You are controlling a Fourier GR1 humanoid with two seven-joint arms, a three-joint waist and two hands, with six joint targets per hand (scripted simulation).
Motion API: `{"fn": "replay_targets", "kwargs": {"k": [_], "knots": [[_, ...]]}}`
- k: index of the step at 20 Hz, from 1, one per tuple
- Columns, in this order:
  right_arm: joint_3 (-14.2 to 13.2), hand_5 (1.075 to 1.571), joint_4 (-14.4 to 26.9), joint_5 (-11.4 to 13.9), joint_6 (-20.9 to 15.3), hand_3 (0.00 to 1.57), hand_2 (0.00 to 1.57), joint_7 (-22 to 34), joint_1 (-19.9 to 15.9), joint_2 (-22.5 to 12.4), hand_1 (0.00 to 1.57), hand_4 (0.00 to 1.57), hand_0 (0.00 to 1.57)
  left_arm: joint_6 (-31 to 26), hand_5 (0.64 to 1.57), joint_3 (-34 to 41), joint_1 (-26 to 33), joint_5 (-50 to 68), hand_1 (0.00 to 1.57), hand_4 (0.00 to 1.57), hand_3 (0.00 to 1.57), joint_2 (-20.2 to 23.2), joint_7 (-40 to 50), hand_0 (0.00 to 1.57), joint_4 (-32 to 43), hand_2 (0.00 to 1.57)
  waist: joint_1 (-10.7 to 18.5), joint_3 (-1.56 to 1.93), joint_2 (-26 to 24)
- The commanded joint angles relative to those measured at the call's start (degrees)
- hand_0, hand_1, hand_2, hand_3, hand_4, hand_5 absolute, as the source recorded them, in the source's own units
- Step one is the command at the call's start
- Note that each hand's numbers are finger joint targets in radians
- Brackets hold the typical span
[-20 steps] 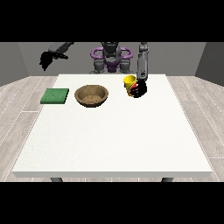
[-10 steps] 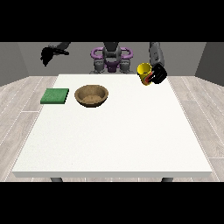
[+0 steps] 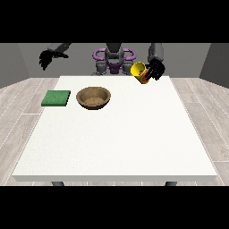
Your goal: Pick the cup and pour the ball into the bowl, then pick the bowl and place it on the pad
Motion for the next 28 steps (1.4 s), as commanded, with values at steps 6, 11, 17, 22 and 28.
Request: {"fn": "replay_targets", "kwargs": {"k": [6,11,17,22,28], "knots": [[-0.6,1.570,3.4,-1.2,3.6,0.00,0.00,0.7,-1.3,-2.4,0.00,0.00,0.00,3.5,1.211,-10.3,-7.8,-18.8,1.52,1.57,1.57,-3.9,19.7,1.52,2.0,1.57,-2.2,0.03,-2.3],[0.7,1.571,5.1,1.1,0.2,0.00,0.00,0.3,-1.2,0.2,0.00,0.00,0.00,-1.1,1.298,-19.3,-13.2,-31.4,1.55,1.53,1.57,-5.6,27.5,1.55,3.5,1.57,-1.5,0.07,-5.2],[-0.5,1.571,7.8,0.5,3.6,0.00,0.00,-2.7,-1.2,-2.1,0.00,0.00,0.00,-9.3,1.098,-30.4,-14.8,-42.8,1.48,1.57,1.57,-13.0,31.4,1.48,5.0,1.57,-1.9,0.09,-4.9],[0.4,1.570,7.5,0.0,3.5,0.00,0.00,-0.3,-3.2,-1.2,0.00,0.00,0.00,-17.2,1.164,-37.8,-19.2,-52.6,1.53,1.56,1.57,-13.0,33.3,1.53,9.1,1.57,-3.9,0.05,-5.1],[-1.5,1.571,10.0,0.1,5.1,0.00,0.00,-2.8,-3.1,-4.4,0.00,0.00,0.00,-22.9,1.178,-43.6,-20.7,-60.1,1.46,1.51,1.57,-13.8,30.6,1.46,9.1,1.57,-0.6,0.00,-4.5]]}}
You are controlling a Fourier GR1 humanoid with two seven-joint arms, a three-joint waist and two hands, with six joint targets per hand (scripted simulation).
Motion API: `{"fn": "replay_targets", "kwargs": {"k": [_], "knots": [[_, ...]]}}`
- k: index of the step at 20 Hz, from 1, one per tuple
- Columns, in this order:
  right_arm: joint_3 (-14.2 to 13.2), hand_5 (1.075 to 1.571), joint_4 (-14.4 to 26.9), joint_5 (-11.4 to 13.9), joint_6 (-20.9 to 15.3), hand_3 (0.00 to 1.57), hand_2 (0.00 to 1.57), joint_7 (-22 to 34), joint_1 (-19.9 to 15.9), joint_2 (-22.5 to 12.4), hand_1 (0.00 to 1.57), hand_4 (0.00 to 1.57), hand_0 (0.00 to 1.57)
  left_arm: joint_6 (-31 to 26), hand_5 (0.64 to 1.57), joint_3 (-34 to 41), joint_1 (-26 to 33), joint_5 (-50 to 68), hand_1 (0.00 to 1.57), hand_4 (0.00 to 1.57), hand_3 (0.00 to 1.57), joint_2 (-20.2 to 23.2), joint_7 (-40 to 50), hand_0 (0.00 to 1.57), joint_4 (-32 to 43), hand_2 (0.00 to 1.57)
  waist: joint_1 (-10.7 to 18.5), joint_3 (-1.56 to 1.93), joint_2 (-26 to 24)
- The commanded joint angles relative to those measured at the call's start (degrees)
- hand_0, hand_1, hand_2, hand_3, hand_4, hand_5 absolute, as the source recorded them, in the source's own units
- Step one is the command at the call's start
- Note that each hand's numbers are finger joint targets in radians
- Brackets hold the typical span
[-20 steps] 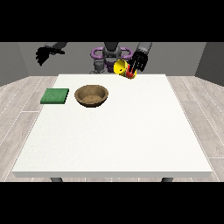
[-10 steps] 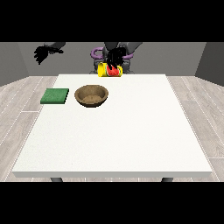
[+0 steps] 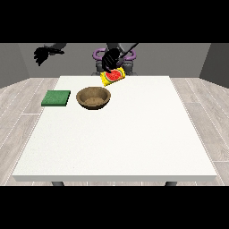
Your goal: Pick the cup and pour the ball into the bowl, then pick the bowl and place it on the pad
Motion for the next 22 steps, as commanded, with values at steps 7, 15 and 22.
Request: {"fn": "replay_targets", "kwargs": {"k": [7,15,22], "knots": [[1.7,1.568,-1.5,-0.2,-5.2,0.00,0.00,6.2,-0.9,4.5,0.00,0.00,0.00,-4.6,1.135,0.0,-0.4,-6.1,1.45,1.53,1.57,0.5,-5.3,1.45,-1.5,1.57,1.6,-0.11,-1.7],[-2.0,1.567,-0.4,-1.3,-7.4,0.00,0.00,3.8,0.4,3.4,0.00,0.25,0.00,15.1,1.170,30.1,8.5,25.9,1.17,1.46,1.27,-1.6,-1.0,1.17,-14.4,1.44,9.8,-0.73,1.9],[0.3,1.568,-3.2,-0.6,-11.5,0.00,0.00,4.0,-6.2,7.8,0.00,0.30,0.00,21.4,1.550,37.5,21.2,58.9,0.00,0.00,0.00,-5.0,-11.5,0.00,-26.5,0.00,8.4,-1.38,10.9]]}}
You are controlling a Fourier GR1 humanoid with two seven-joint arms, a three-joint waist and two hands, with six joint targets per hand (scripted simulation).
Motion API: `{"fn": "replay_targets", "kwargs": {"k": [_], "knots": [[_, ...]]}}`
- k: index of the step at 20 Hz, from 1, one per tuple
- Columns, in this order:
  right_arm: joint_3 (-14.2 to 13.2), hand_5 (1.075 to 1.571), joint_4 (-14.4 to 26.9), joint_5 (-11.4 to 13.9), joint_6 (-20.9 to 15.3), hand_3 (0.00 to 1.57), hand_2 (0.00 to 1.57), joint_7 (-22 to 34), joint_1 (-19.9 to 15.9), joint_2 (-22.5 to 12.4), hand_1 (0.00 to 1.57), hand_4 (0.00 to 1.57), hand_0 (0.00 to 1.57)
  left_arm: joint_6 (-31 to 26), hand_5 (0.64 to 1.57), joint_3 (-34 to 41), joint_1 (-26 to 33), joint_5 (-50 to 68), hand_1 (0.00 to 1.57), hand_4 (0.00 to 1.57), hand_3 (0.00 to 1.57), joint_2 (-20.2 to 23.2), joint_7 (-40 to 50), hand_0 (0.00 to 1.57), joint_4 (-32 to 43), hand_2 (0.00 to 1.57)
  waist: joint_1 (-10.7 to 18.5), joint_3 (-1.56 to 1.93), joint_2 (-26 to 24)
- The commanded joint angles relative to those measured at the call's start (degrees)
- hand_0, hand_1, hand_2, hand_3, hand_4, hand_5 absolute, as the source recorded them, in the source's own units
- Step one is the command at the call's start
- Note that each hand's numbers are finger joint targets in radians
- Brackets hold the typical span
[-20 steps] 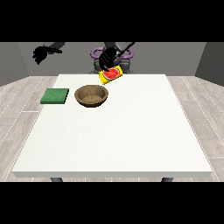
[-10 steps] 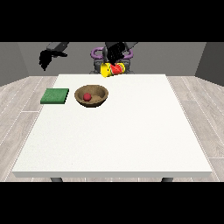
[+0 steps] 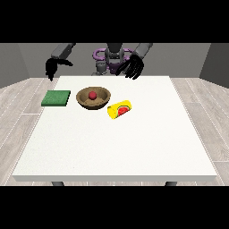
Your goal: Pick the cup and pour the ball into the bowl, then pick the bowl and place it on the pad
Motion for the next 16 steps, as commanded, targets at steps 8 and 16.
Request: {"fn": "replay_targets", "kwargs": {"k": [8,16], "knots": [[1.8,1.570,-1.6,3.9,-15.7,0.00,0.00,-2.9,-7.4,10.1,0.00,0.29,0.00,-9.5,1.565,2.4,14.0,37.9,0.00,0.00,0.00,-0.7,-26.9,0.00,-14.8,0.00,8.0,1.03,10.3],[-0.2,1.567,11.7,2.5,-16.2,0.00,0.00,-5.2,-13.3,7.2,0.00,0.29,0.00,-17.0,1.564,5.0,18.1,39.0,0.00,0.00,0.00,2.1,-28.6,0.00,-18.0,0.00,8.3,1.22,8.0]]}}
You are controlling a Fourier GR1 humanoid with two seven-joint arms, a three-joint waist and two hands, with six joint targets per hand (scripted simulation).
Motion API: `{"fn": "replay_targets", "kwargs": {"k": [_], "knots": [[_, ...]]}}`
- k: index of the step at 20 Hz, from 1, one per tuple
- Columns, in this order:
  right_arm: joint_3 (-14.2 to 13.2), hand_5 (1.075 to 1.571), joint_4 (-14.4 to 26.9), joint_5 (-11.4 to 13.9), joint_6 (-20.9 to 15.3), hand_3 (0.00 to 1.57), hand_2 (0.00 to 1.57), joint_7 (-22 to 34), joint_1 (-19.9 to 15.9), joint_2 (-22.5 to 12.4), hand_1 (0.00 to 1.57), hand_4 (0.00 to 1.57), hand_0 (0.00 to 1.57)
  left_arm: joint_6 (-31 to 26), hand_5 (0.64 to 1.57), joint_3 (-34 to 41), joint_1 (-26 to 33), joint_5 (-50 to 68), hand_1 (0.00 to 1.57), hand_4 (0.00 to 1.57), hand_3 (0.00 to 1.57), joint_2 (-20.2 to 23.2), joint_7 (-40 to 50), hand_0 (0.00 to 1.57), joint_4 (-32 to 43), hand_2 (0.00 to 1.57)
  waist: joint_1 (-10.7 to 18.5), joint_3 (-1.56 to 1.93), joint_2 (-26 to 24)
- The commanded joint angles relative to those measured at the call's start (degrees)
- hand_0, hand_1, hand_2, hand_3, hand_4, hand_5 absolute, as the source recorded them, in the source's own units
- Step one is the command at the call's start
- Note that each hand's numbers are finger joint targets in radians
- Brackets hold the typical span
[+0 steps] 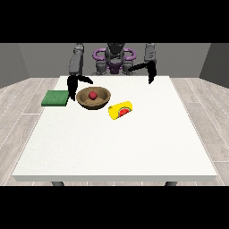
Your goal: Pick the cup and pour the ball into the bowl, then pick the bowl and place it on the pad
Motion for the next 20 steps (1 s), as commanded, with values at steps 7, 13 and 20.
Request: {"fn": "replay_targets", "kwargs": {"k": [7,13,20], "knots": [[-2.2,1.561,14.8,-1.4,2.5,0.00,0.00,-7.0,-5.1,-4.3,0.00,0.19,0.00,-6.8,1.565,2.7,3.4,2.8,0.00,0.00,0.00,4.6,0.4,0.00,-7.7,0.00,1.3,0.10,1.3],[-0.4,1.564,18.9,0.1,-3.2,0.00,0.00,-8.8,-9.8,-0.6,0.00,0.14,0.00,-6.3,1.566,2.6,2.4,1.8,0.00,0.00,0.00,3.5,1.2,0.00,-8.4,0.00,1.3,0.08,2.5],[-3.4,1.512,26.2,-0.3,-8.4,0.00,1.57,-5.1,-5.9,-3.5,1.45,0.47,1.45,-8.3,1.571,3.4,1.7,3.3,0.00,0.08,0.00,5.1,3.0,0.00,-13.4,0.00,4.0,0.06,6.1]]}}
